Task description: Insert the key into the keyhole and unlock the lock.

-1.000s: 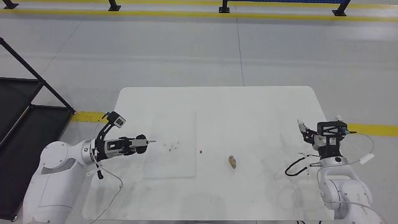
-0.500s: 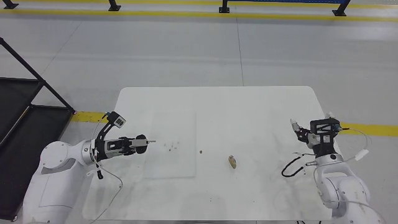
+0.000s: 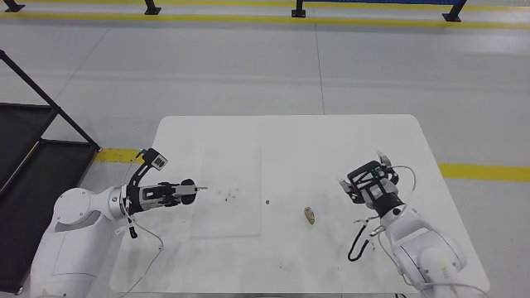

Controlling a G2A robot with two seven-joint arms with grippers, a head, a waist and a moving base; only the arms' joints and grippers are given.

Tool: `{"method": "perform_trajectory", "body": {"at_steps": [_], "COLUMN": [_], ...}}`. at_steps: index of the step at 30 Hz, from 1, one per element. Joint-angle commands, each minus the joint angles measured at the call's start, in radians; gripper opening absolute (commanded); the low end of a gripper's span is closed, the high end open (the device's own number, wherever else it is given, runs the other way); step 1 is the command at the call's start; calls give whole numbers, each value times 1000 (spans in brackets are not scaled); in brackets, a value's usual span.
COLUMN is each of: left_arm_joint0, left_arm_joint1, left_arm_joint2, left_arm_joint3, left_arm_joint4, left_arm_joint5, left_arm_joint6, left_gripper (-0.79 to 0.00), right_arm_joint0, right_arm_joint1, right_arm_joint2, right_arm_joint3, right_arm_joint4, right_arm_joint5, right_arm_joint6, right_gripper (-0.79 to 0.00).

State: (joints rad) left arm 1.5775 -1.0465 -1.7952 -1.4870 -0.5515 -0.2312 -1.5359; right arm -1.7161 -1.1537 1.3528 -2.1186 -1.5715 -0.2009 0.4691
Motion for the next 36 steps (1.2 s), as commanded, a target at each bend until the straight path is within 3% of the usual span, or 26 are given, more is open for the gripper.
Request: {"method": "perform_trajectory", "body": {"at_steps": [1, 11, 18, 22, 28, 36], "left_arm_joint0": [0, 0, 0, 0, 0, 0], "left_arm_joint1": [0, 0, 0, 0, 0, 0], "left_arm_joint2": [0, 0, 0, 0, 0, 0], "left_arm_joint3": [0, 0, 0, 0, 0, 0], "left_arm_joint4": [0, 0, 0, 0, 0, 0], "left_arm_joint5": [0, 0, 0, 0, 0, 0], "left_arm_joint6": [0, 0, 0, 0, 0, 0], "left_gripper": [-785, -785, -785, -785, -785, -785], "right_arm_joint0": [4, 144, 322, 440, 552, 556], "right_arm_joint1": [-2, -19, -40, -54, -72, -72], "right_arm_joint2": [-33, -159, -239, -288, -344, -346], "right_arm_joint3": [-24, -51, 31, 109, 230, 235], "right_arm_joint4": [24, 222, 413, 499, 542, 539], "right_arm_joint5": [-31, -78, -10, 41, 102, 105], "right_arm_joint6": [82, 547, 902, 1020, 1061, 1057], "right_gripper": [0, 0, 0, 0, 0, 0]}}
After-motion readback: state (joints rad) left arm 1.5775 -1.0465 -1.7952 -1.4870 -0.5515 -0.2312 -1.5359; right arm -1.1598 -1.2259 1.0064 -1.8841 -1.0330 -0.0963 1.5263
